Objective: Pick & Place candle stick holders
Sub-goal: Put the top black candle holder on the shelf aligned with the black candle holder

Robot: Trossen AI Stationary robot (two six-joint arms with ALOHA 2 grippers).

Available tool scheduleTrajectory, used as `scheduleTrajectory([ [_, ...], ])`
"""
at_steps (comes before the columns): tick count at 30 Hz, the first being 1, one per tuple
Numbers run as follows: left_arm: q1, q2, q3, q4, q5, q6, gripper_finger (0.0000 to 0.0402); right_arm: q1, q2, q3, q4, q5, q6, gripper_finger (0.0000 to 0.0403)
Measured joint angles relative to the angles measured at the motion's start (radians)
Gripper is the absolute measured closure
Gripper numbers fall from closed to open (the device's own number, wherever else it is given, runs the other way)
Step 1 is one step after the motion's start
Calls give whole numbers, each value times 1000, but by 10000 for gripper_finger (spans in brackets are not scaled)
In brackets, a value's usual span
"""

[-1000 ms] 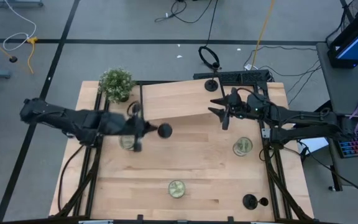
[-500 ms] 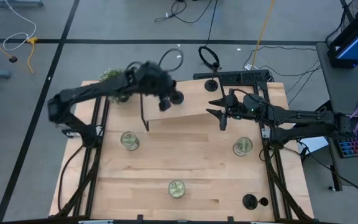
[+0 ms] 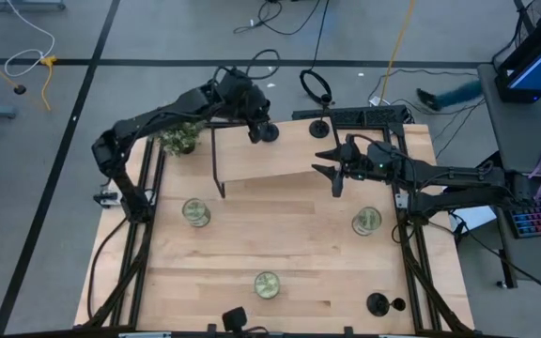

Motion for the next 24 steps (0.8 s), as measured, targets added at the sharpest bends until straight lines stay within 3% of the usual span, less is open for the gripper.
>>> scheduleTrajectory([
  [9, 8, -2, 2, -54, 2, 11, 388, 0, 0, 0, -1, 0, 0, 232],
  [19, 0, -2, 0, -45, 1, 7, 360, 0, 0, 0, -1, 0, -1, 232],
  [24, 0, -2, 0, -46, 1, -3, 357, 4, 0, 0, -17, -45, -77, 232],
])
